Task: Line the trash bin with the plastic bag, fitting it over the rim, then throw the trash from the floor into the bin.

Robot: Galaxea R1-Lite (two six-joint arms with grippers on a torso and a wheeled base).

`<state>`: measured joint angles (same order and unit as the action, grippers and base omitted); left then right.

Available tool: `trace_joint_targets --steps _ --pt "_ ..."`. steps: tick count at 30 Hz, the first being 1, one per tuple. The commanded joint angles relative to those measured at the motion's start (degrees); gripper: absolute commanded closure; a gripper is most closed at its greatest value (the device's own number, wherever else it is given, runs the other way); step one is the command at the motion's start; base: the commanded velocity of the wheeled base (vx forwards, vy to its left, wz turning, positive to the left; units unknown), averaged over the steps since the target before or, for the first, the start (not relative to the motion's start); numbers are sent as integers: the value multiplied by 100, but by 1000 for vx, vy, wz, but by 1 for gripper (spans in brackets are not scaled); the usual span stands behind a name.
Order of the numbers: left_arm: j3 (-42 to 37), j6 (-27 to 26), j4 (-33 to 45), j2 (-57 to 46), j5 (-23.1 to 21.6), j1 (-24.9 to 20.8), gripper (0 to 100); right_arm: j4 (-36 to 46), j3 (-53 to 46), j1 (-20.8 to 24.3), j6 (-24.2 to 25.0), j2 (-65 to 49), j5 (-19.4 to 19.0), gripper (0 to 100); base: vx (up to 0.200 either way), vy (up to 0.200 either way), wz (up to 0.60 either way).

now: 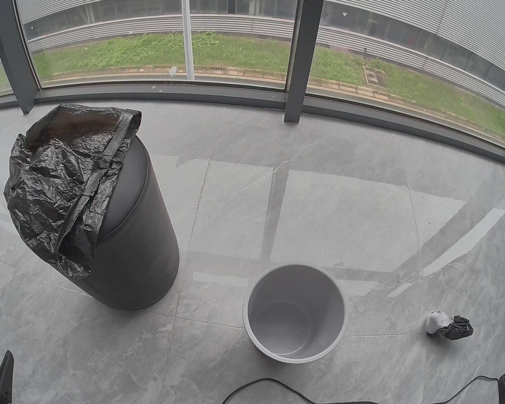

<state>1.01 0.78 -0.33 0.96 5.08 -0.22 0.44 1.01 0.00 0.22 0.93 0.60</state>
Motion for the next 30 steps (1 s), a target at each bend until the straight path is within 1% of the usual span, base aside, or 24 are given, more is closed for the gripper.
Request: trace_joint_targets --steps 1,4,19,22,25,30 --pt "-101 -8 7 -96 -7 4 0 0 -84 0 -4 -75 2 100 0 200 0" --pt "-101 -25 7 -96 -25 4 0 0 -84 0 -13 -75 2 100 0 200 0" --pt "-101 -69 15 -96 -34 4 0 0 -84 0 -13 -75 2 100 200 0 0" --pt "-101 -8 7 -96 -25 -4 0 0 -84 0 -13 -66 -7 100 0 0 0" --pt "-101 -52 7 -96 -25 -4 0 0 -84 0 -4 -75 2 100 -200 0 0" --pt "-101 -34 -2 -96 -25 -4 0 0 -84 0 -4 -75 -7 100 0 0 0"
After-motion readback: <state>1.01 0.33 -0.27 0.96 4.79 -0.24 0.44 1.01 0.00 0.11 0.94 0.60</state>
